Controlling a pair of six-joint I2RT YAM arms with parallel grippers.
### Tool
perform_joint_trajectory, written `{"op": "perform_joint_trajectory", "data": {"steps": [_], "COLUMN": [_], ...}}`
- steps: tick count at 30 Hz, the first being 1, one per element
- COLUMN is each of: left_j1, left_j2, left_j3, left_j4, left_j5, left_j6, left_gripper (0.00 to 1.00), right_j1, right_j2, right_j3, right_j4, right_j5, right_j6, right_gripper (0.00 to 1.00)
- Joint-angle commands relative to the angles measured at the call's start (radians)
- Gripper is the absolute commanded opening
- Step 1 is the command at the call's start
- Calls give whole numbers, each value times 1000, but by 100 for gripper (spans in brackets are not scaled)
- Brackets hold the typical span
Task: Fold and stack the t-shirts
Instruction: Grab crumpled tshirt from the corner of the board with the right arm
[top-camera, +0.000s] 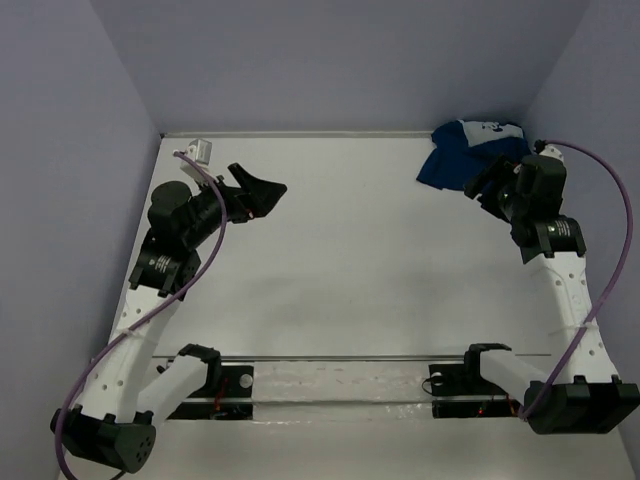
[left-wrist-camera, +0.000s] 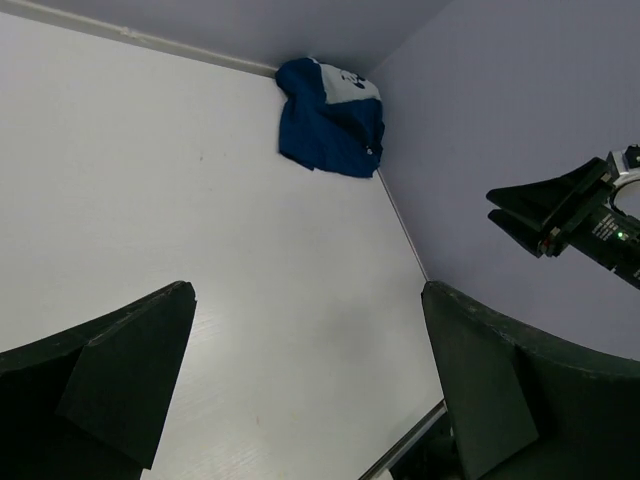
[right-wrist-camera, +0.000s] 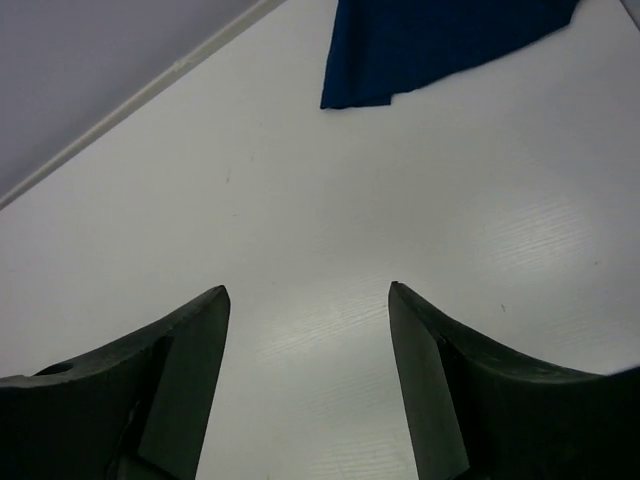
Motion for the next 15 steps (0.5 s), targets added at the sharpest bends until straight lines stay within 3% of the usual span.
{"op": "perform_joint_trajectory", "data": {"steps": [1, 3, 4, 5, 6, 7, 8, 9, 10, 11, 12, 14, 15], "left_j1": [-4, -4, -15, -15, -24, -24, -35, -35, -46, -46, -46, -56, -56], "left_j2": [-51, -61, -64, -67, -71, -73, -74, -74, -73, -71, -73, -68, -67], "left_j3": [-21, -25, -27, -30, -33, -34, -37, -40, -47, -48, -51, -54, -56], "left_j4": [13, 4, 6, 7, 10, 16, 19, 24, 27, 27, 22, 16, 15], "left_j5": [7, -6, -10, -11, -16, -16, -16, -16, -16, -16, -19, -19, -17], "left_j6": [15, 21, 18, 15, 13, 9, 9, 12, 13, 15, 15, 16, 18], "left_gripper": [99, 99, 99, 99, 99, 99, 99, 92, 80, 62, 26, 8, 0], "right_j1": [4, 4, 4, 4, 4, 4, 4, 4, 4, -6, -6, -27, -27], "right_j2": [33, 50, 63, 71, 80, 102, 114, 131, 172, 197, 224, 322, 356], "right_j3": [32, 28, 12, 5, 0, -14, -20, -27, -35, -38, -40, -23, -18], "right_j4": [43, 58, 80, 90, 103, 127, 139, 181, 201, 216, 235, 267, 274], "right_j5": [63, 76, 99, 115, 127, 157, 167, 168, 175, 178, 178, 205, 219], "right_j6": [55, 78, 103, 115, 121, 144, 160, 175, 186, 201, 210, 249, 259], "right_gripper": [72, 63, 49, 40, 14, 4, 0, 0, 0, 0, 0, 3, 14]}}
